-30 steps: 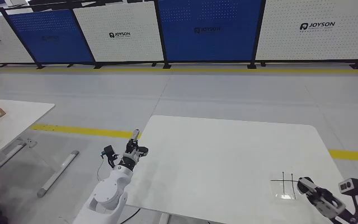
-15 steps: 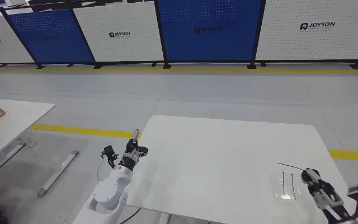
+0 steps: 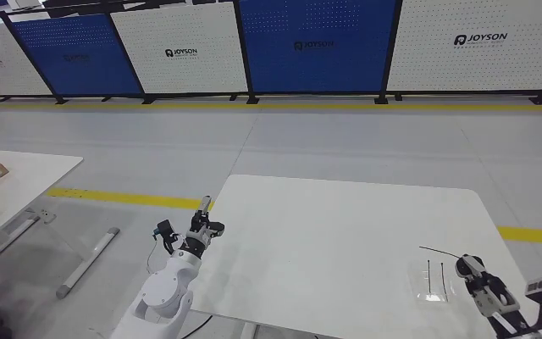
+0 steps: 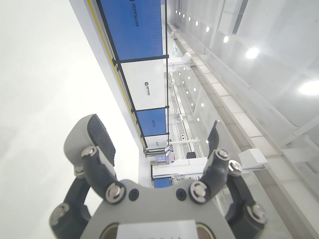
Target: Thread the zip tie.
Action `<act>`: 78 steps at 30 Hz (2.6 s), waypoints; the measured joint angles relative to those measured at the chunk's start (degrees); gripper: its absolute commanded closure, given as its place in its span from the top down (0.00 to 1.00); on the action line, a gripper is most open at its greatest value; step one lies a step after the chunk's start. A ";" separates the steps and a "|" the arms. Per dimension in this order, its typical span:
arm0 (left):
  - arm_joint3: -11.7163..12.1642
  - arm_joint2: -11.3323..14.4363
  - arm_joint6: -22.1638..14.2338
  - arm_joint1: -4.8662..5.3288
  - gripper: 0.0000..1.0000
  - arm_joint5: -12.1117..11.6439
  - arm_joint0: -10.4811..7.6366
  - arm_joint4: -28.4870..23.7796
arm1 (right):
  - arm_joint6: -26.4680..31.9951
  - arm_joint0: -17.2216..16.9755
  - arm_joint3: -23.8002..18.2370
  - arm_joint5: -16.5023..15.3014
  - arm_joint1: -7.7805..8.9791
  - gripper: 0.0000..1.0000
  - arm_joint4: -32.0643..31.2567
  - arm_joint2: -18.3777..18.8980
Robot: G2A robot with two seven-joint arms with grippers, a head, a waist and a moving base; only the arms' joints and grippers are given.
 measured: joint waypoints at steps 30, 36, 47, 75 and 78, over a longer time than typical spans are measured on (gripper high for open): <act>-2.75 1.88 -9.49 0.05 1.00 -0.94 0.25 -1.07 | 11.75 2.89 -0.26 0.92 -0.10 0.00 0.59 -2.99; -1.28 4.30 -19.63 0.32 1.00 -1.01 0.59 0.04 | 11.75 2.89 -0.26 0.92 -0.10 0.00 0.59 -2.99; 0.17 5.63 -20.24 0.26 1.00 -2.12 0.29 1.44 | 11.75 2.89 -0.26 0.92 -0.10 0.00 0.59 -2.99; -0.10 10.22 -42.64 1.11 1.00 -5.43 1.38 -2.59 | 5.52 2.61 -2.68 -3.52 -1.94 0.00 -7.21 -10.36; -0.10 10.22 -42.64 1.11 1.00 -5.43 1.38 -2.59 | 5.52 2.61 -2.68 -3.52 -1.94 0.00 -7.22 -10.36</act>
